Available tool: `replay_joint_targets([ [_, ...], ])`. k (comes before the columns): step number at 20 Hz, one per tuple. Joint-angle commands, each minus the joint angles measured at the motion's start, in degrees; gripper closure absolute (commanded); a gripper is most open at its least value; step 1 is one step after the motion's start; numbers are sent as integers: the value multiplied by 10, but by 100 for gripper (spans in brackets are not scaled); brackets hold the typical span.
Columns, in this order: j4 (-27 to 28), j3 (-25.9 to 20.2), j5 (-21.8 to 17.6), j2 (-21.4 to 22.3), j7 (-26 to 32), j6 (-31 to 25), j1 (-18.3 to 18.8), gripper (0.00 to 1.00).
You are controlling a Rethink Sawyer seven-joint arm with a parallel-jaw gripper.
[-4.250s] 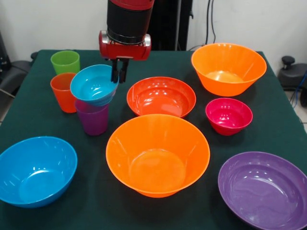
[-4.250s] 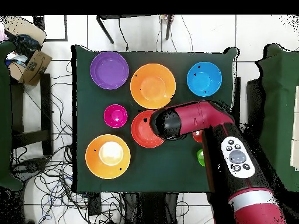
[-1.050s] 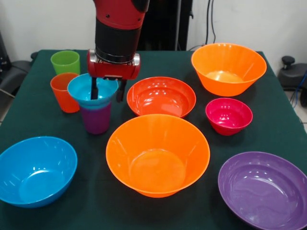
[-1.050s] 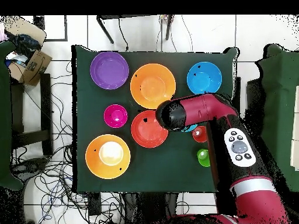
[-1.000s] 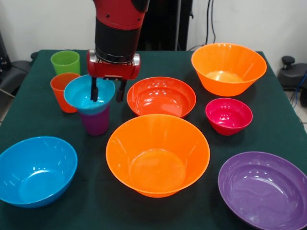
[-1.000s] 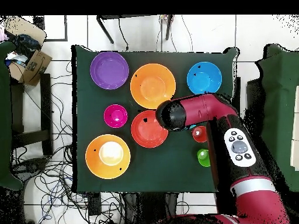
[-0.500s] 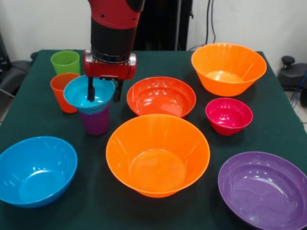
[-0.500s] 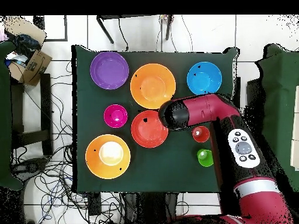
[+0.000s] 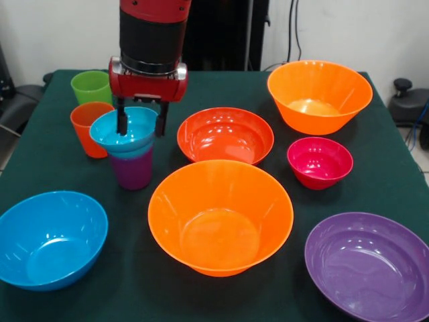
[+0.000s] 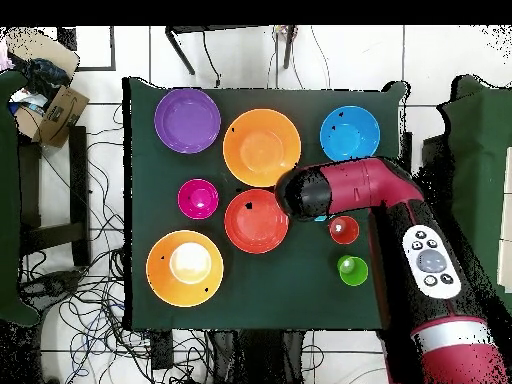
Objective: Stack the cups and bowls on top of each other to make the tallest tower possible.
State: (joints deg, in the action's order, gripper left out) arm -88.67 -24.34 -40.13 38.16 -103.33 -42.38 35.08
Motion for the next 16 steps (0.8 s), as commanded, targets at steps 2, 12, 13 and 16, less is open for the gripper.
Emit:
replay_joint_targets([
  [2, -47, -62, 36, 55, 159, -77, 13, 0],
  [12, -60, -80, 68, 74, 129, -91, 10, 0],
  [13, -59, -78, 65, 72, 120, -84, 6, 0],
  [16, -54, -77, 58, 55, 91, -51, -1, 0],
])
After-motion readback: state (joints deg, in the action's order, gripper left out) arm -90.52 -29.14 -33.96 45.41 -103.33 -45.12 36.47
